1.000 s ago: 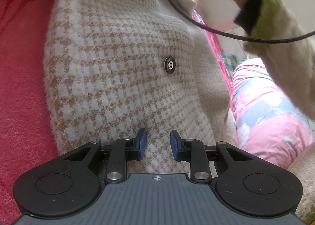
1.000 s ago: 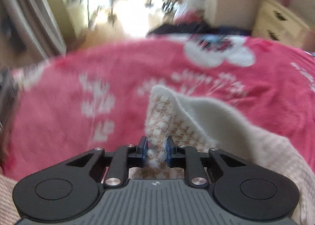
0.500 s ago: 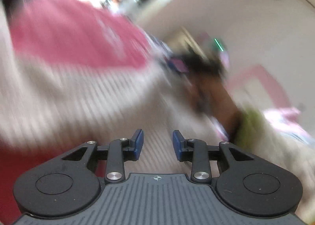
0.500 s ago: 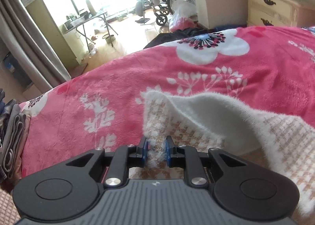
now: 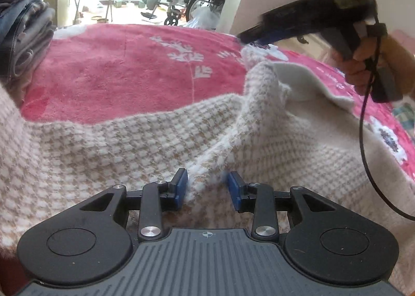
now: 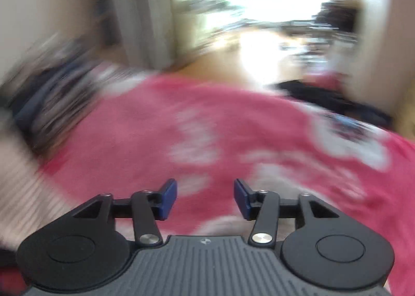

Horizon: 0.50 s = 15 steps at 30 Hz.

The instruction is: Fold clothes

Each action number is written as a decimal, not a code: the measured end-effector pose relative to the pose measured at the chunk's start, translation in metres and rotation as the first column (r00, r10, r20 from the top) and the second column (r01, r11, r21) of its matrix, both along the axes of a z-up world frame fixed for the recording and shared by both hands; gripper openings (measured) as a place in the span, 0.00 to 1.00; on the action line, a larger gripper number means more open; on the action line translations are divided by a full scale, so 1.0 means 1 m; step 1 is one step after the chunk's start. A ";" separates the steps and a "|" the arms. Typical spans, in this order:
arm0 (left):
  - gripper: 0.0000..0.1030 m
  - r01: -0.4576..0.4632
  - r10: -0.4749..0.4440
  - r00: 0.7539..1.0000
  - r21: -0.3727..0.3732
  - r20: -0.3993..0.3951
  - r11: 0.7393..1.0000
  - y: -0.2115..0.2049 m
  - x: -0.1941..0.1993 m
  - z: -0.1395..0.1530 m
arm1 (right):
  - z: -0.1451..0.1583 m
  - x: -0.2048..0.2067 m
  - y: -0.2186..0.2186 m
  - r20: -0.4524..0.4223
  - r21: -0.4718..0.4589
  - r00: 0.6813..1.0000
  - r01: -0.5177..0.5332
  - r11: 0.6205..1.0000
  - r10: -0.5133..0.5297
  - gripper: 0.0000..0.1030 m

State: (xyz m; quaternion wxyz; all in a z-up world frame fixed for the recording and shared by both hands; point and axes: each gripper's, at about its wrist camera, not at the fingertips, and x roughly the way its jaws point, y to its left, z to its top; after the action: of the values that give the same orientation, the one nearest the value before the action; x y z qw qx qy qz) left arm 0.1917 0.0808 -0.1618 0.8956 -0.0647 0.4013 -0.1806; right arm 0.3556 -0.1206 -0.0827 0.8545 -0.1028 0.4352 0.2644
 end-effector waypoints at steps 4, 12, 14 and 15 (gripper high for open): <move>0.33 -0.006 0.006 1.000 -0.002 0.007 1.000 -0.001 -0.002 -0.003 | -0.039 0.007 0.057 -0.149 -0.128 0.962 -0.247 0.961 0.228 0.61; 0.33 0.034 -0.039 0.998 0.078 0.057 0.996 -0.011 -0.013 -0.006 | -0.081 0.030 0.073 -0.370 -0.131 0.885 -0.352 0.927 0.284 0.80; 0.33 0.034 -0.039 0.997 0.074 0.059 0.997 -0.010 -0.013 -0.007 | -0.084 0.027 0.072 -0.449 -0.105 0.837 -0.395 0.913 0.311 0.92; 0.33 0.033 -0.037 0.998 0.070 0.060 0.997 -0.010 -0.013 -0.007 | -0.086 0.023 0.074 -0.471 -0.108 0.820 -0.419 0.902 0.325 0.94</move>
State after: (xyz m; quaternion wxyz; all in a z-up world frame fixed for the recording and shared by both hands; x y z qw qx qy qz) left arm 0.1787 0.0710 -0.1687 0.9059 -0.0212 0.3809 -0.1840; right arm 0.3789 -0.0468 -0.1685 0.6490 -0.2115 0.6138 0.3966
